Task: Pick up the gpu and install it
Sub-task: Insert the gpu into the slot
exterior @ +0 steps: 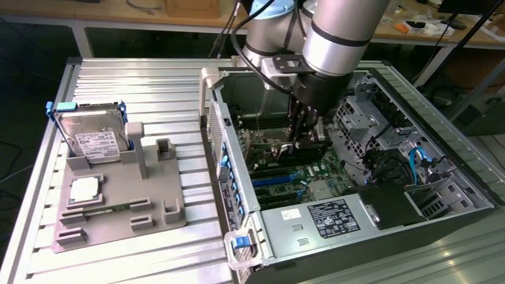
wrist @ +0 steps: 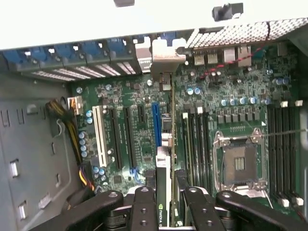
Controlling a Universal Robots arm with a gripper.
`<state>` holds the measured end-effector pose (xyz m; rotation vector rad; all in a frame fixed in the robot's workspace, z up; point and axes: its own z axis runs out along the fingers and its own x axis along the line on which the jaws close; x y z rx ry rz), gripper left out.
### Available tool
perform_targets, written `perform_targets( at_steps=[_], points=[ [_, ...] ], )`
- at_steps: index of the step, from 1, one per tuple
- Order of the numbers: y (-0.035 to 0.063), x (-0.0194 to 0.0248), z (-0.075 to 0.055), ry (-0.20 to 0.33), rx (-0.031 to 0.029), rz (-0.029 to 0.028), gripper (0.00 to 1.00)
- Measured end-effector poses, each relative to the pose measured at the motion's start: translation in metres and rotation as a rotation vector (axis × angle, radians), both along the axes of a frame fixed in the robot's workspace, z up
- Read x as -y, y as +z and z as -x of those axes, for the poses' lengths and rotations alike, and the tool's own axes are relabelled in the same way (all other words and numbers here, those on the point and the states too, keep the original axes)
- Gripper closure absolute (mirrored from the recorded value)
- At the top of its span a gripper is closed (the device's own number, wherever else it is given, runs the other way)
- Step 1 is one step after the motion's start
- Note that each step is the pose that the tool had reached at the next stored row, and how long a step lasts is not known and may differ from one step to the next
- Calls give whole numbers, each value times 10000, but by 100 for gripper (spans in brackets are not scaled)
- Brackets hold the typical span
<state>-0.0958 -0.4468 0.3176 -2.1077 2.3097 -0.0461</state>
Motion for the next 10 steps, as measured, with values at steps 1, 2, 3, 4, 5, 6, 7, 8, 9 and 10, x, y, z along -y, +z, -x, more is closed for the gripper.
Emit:
perform_targets(
  at_steps=[1, 2, 3, 4, 5, 6, 7, 8, 9, 10],
  points=[
    [-9, 13, 1, 1, 2, -4, 73],
    [-19, 30, 1, 6, 3, -12, 73],
    [-31, 47, 2, 24, 2, -14, 73],
    [-41, 64, 1, 43, 1, -14, 73],
    [-72, 83, 5, 145, 2, -15, 73],
    [-95, 84, 52, 194, 1, -13, 73],
    [-118, 87, 84, 194, -3, -16, 73],
    [-131, 144, 85, 193, -36, -14, 73],
    [-138, 151, 85, 194, -35, -15, 73],
    [-142, 151, 118, 202, 438, 7, 73]
  ],
)
